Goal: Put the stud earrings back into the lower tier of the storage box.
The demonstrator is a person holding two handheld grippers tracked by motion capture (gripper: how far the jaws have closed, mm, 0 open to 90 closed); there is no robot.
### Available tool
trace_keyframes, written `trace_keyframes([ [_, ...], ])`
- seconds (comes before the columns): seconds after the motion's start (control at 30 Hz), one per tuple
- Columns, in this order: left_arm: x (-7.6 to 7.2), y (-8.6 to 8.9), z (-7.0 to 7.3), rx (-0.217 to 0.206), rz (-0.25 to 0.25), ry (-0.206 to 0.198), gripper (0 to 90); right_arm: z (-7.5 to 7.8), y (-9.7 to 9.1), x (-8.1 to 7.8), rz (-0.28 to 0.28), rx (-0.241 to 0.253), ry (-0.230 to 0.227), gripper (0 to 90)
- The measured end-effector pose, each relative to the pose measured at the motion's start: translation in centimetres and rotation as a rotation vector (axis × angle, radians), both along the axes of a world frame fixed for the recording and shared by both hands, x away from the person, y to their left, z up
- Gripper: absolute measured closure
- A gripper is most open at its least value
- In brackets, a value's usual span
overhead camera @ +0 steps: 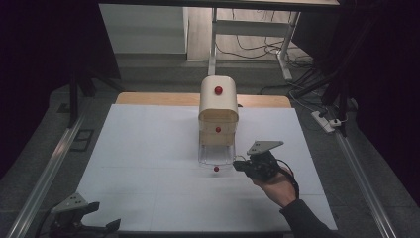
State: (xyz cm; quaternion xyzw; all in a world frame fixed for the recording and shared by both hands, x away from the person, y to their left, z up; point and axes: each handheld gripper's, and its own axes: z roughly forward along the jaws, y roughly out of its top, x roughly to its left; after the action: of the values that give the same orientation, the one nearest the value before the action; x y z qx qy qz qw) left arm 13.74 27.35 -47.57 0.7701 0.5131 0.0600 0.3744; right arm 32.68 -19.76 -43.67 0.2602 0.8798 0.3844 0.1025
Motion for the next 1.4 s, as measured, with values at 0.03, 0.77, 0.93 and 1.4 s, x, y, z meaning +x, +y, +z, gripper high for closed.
trace_keyframes([
  [0.03, 0.0, 0.0, 0.0, 0.0, 0.0, 0.0, 1.4, 0.0, 0.3, 0.1, 0.001, 0.005, -0.003, 86.9],
  [0.77, 0.1, 0.0, 0.0, 0.0, -0.001, 0.005, 1.5, -2.8, 6.6, 3.9, 0.015, -0.08, -0.034, 86.7],
  [0.93, 0.1, 0.1, 0.0, -0.003, -0.002, 0.006, 1.5, -3.3, 6.8, 4.1, 0.011, -0.09, -0.04, 85.5],
  [1.4, 0.0, 0.1, 0.0, -0.012, 0.002, 0.004, 1.4, -1.8, 3.6, 3.6, -0.044, -0.01, 0.02, 59.1],
])
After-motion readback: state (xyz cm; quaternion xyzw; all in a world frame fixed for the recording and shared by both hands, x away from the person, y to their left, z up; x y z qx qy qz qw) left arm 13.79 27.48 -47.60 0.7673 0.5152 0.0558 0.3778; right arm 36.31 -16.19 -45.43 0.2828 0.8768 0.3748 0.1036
